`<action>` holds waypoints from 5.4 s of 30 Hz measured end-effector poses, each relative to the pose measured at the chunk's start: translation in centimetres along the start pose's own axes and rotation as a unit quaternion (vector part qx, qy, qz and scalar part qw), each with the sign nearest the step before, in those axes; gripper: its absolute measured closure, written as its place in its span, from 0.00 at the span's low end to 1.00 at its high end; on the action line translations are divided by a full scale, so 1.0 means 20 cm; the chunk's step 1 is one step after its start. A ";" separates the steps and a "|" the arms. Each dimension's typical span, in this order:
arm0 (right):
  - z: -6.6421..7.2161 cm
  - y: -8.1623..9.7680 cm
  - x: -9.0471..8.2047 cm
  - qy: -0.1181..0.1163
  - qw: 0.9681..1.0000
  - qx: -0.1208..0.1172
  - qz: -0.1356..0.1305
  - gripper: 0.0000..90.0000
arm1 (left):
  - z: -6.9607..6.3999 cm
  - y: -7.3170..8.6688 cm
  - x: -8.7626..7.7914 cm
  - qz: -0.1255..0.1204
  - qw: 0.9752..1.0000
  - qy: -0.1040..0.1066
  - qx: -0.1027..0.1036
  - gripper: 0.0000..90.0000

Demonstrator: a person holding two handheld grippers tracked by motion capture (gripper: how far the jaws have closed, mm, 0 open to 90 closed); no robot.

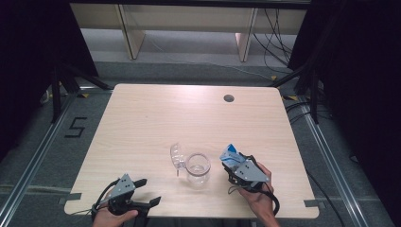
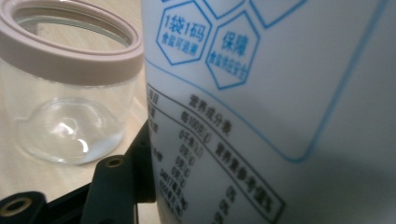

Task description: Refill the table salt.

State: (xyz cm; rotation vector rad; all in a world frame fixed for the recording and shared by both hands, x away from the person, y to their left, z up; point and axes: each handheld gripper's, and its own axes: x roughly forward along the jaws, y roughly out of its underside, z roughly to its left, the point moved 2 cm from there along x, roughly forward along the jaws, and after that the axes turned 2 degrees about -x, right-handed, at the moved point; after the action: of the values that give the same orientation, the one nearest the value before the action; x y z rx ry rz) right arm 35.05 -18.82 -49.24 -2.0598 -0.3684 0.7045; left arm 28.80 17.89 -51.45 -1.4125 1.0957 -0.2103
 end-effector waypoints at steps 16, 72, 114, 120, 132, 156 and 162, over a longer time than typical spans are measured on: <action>-0.04 -0.05 0.08 0.012 0.998 -0.067 -0.010 0.50 | 0.00 0.00 0.00 0.001 1.000 0.003 0.001 0.17; -0.01 -0.13 0.17 0.057 0.959 -0.277 0.007 0.51 | -0.01 0.01 0.00 0.005 1.000 0.001 0.014 0.17; 0.01 -0.12 0.18 0.060 0.932 -0.357 0.000 0.52 | -0.01 0.02 0.01 0.007 1.000 0.003 0.012 0.17; 0.02 -0.13 0.18 0.070 0.923 -0.379 -0.002 0.53 | -0.01 0.01 0.01 0.007 1.000 0.003 0.012 0.17; 0.02 -0.14 0.19 0.073 0.913 -0.401 -0.005 0.53 | -0.01 0.02 0.01 0.009 1.000 0.003 0.014 0.17; 0.02 -0.17 0.19 0.095 0.873 -0.478 0.011 0.54 | -0.01 0.02 0.01 0.013 1.000 0.001 0.017 0.17; 0.04 -0.14 0.20 0.093 0.879 -0.468 0.018 0.54 | -0.01 0.02 0.01 0.013 1.000 0.001 0.016 0.17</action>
State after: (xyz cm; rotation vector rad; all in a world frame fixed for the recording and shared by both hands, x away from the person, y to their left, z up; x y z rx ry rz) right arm 37.77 -14.74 -48.57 -3.0247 -0.6465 0.3466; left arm 28.60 17.60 -51.84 -1.3688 1.1073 -0.2092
